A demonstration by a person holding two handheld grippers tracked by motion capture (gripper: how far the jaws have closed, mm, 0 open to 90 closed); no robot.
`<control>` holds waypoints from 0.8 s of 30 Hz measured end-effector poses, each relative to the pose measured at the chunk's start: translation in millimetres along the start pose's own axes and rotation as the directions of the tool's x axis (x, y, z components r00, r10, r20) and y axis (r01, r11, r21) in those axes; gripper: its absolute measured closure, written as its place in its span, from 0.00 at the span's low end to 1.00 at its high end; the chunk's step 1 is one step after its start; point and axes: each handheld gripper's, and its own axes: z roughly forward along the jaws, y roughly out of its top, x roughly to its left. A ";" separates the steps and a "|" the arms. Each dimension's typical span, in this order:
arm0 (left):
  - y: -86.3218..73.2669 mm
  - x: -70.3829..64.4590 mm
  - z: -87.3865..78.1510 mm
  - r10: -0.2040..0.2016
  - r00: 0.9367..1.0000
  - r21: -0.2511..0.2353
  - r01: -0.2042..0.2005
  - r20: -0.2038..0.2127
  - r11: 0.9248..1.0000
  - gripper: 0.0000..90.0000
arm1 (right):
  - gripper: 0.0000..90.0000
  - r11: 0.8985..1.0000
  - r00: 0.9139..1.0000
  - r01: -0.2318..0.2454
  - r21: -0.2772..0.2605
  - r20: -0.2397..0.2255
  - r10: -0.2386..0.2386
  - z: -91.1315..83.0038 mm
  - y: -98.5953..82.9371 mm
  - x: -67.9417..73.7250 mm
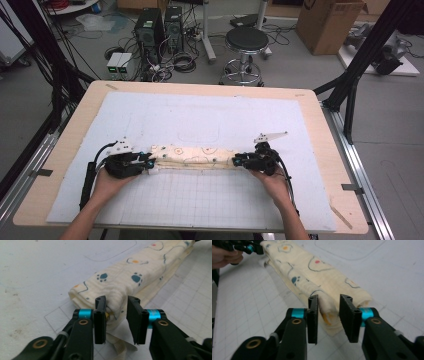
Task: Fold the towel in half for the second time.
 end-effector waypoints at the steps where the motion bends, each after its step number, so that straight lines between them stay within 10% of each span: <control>1: 1.5 -0.9 -3.2 -0.001 1.000 -0.020 0.001 0.000 1.000 0.69 | 0.69 1.000 1.000 -0.003 -0.013 0.002 0.003 -2.4 1.5 2.6; 9: 22.8 -6.1 -8.7 0.006 1.000 -0.081 -0.006 0.002 0.997 0.69 | 0.65 0.998 0.999 0.032 -0.058 0.016 -0.031 -3.2 16.3 14.9; 24: 44.4 -22.4 53.9 0.031 0.998 0.061 -0.035 0.060 0.998 0.96 | 0.94 0.994 0.993 0.105 0.023 -0.049 -0.103 45.6 44.0 31.9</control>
